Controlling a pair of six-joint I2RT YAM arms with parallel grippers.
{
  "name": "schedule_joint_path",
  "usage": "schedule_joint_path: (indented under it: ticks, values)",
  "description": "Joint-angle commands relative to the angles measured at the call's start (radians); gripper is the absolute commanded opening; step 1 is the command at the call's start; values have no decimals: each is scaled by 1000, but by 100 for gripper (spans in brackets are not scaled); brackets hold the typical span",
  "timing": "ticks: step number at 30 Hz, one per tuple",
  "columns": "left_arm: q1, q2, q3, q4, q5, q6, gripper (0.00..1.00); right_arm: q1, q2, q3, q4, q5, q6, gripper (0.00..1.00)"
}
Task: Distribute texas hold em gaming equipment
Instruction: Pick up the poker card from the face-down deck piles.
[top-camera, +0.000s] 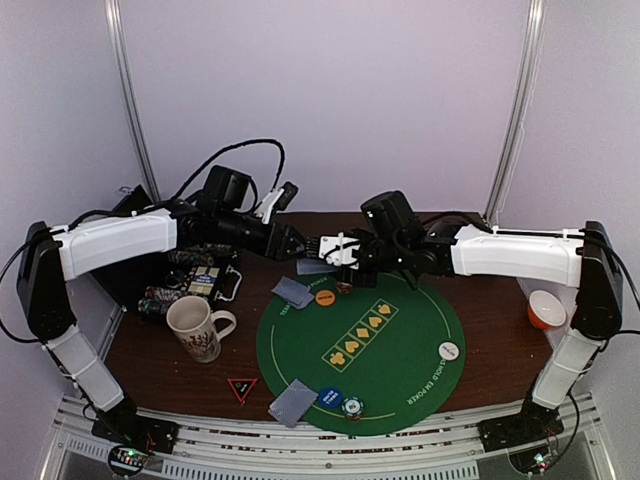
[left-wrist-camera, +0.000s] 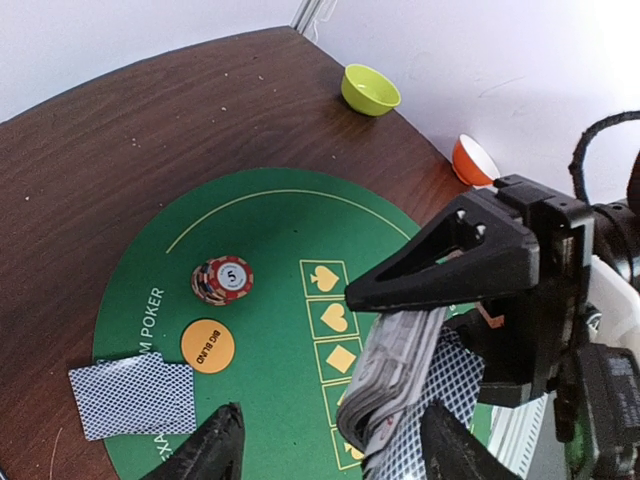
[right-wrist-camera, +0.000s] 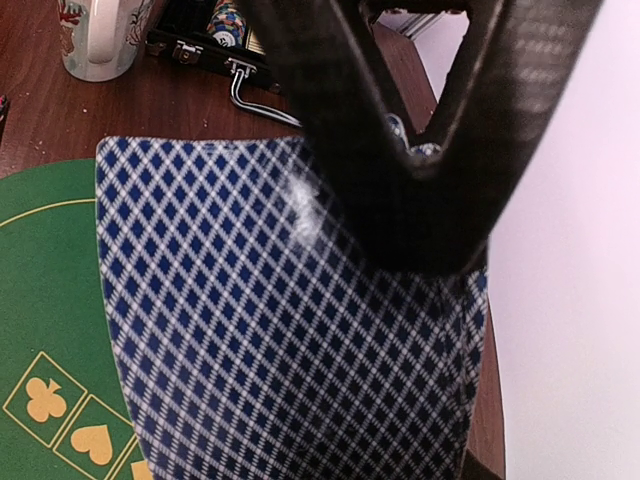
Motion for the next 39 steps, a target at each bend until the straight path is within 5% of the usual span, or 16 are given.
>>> schedule_joint_path:
  ticks: [1,4,8,27,39]
  values:
    - [5,-80,-34,80,9,-36,63,-4,1,21,8,-10,-7,49]
    - [6,-91,-64,86,14,-55,57,-4,1,21,10,-9,-8,49]
    - [5,-100,-93,91,27,-65,35,-6,0,20,7,-7,-10,49]
    - [6,-115,-106,92,57,-44,0,-16,3,24,1,-5,-12,49]
    - [5,-119,-85,93,103,-10,0,-42,-14,8,-8,-17,-10,48]
